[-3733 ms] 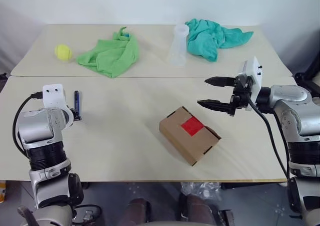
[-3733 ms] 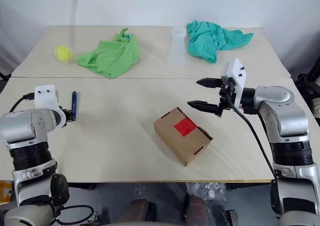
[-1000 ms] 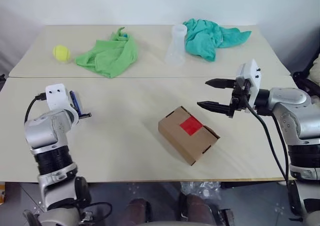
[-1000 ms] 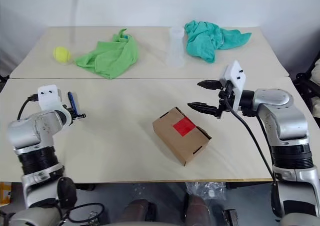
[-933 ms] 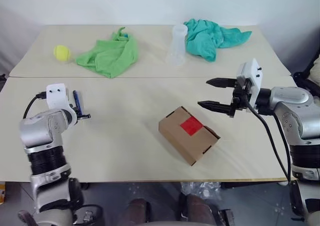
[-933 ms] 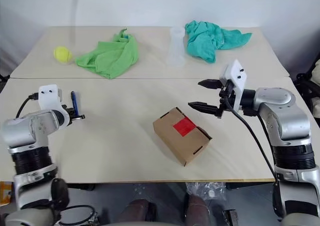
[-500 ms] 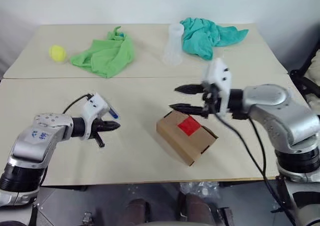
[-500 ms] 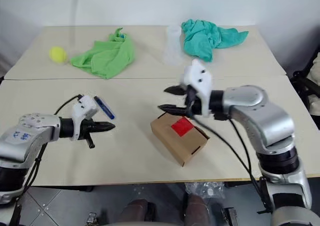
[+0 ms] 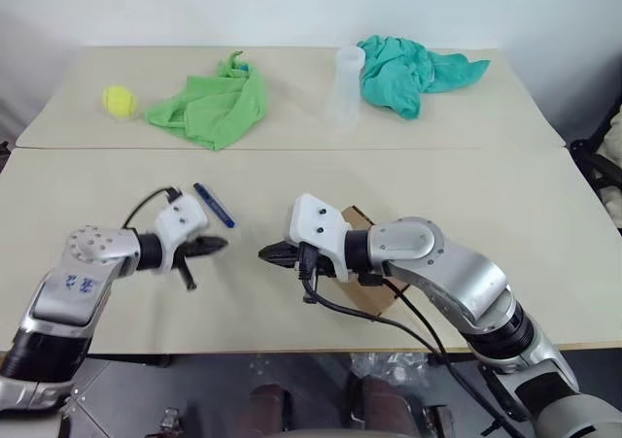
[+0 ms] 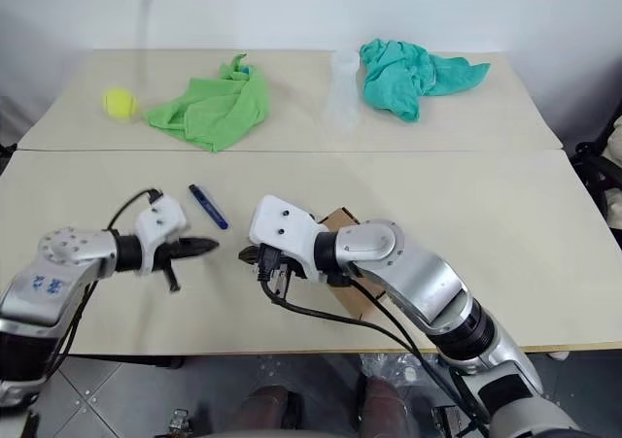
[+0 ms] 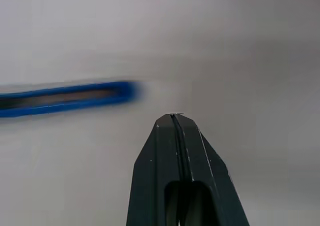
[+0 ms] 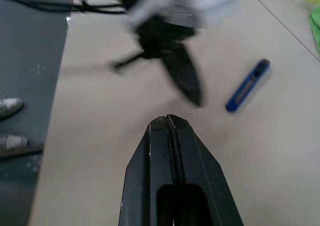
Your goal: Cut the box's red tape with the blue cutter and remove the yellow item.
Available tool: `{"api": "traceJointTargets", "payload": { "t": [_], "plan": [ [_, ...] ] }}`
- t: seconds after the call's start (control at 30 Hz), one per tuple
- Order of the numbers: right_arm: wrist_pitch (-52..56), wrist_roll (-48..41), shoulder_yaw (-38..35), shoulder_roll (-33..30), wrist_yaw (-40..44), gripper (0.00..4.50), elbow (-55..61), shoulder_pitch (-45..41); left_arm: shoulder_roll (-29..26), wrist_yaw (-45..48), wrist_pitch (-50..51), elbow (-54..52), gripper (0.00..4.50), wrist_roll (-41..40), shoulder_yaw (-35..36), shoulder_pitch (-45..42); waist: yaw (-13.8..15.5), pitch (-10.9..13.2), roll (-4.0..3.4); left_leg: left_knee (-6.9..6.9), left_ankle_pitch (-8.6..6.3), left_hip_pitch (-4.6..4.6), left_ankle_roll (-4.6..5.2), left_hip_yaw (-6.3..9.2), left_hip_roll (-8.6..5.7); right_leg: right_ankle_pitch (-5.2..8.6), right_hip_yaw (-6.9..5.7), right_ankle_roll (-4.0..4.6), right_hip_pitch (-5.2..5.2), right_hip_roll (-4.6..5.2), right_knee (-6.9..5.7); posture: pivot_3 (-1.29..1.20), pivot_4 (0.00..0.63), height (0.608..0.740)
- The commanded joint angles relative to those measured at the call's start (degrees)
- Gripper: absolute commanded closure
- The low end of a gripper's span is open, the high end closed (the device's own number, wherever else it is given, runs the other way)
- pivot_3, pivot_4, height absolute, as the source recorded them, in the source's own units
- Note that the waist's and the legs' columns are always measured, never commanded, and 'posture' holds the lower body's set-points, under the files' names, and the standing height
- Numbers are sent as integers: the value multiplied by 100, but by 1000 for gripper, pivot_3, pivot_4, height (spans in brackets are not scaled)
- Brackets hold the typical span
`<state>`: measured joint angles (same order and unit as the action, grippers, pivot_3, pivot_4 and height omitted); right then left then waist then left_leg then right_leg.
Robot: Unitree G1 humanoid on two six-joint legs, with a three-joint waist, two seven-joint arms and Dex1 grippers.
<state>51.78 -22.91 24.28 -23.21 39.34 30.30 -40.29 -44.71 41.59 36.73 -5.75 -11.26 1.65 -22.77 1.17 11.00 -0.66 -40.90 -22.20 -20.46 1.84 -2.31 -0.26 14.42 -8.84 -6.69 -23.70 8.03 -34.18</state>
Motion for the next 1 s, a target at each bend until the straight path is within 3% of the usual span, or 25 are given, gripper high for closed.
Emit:
{"api": "traceJointTargets", "payload": {
  "t": [0.03,0.2,0.43,0.7,1.0],
  "plan": [
    [51,-189,-497,-115,18,4500,213,12,411,-605,625,-260,3682,-176,355,-296,6,-1,2,0,-1,-1,2,1,1,0,-1,0,0,0,2,0,150,740],
    [-58,-629,-1433,-421,327,4500,10,-36,1197,-1447,1354,-1025,2201,-351,630,-527,3,-1,3,2,-3,-5,4,2,2,-1,-3,-1,0,0,10,0,150,740],
    [-779,-577,-2015,-1174,1011,4500,-866,-145,2277,-2844,2234,-1524,132,-205,846,-889,18,-1,4,-4,-2,2,4,0,3,-3,-1,-5,12,-1,10,0,150,740],
    [-1484,-234,-2083,-1794,1534,4500,-1965,-358,4622,-5391,3263,-1789,38,440,1846,-1247,35,1,7,-5,-2,0,5,-1,1,-7,-1,-12,15,3,20,0,150,740],
    [-1764,-259,-2173,-1838,1896,4500,-2580,-576,5541,-6624,3622,-1760,38,1022,2321,-1504,33,4,11,-6,-2,-3,5,-1,5,-9,-3,-11,14,1,24,0,150,740]
  ]
}}
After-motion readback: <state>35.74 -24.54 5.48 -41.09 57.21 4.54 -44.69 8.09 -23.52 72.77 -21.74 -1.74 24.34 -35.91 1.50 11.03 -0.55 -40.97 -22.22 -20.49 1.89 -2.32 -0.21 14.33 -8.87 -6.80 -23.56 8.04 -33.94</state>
